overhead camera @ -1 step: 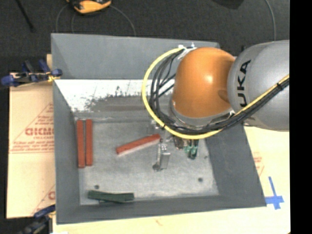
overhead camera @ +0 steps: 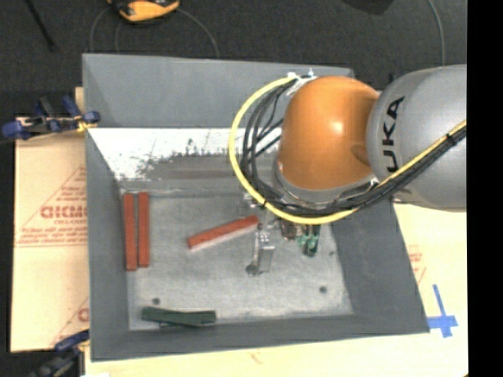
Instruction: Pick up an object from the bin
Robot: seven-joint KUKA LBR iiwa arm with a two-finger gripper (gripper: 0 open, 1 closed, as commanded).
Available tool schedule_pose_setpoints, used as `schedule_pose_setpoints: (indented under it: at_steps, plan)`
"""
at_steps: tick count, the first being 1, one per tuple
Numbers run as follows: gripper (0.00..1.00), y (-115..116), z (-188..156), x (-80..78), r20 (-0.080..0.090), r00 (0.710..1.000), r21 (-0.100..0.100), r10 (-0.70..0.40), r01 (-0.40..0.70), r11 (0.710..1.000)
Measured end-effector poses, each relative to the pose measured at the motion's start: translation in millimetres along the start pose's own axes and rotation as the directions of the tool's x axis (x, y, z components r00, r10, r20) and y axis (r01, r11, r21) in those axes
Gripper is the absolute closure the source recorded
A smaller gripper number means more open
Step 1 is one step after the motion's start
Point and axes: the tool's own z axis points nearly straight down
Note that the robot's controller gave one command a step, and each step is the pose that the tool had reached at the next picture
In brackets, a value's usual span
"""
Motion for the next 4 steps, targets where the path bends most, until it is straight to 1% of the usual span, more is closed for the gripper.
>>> schedule_pose_setpoints:
  at_steps: [1, 2, 3, 4]
  plan:
    - [0.00, 52.5, 11.1, -44.1, 0.003, 1.000, 0.001, 0.013, -0.013, 1.000]
    - [1.00, 69.5, 60.5, -53.4, 0.000, 0.990, 0.000, 0.141, -0.141, 0.990]
    - [0.00, 69.5, 60.5, -53.4, 0.000, 0.990, 0.000, 0.141, -0.141, 0.990]
    - [0.00, 69.5, 60.5, -53.4, 0.000, 0.990, 0.000, 0.142, -0.142, 0.990]
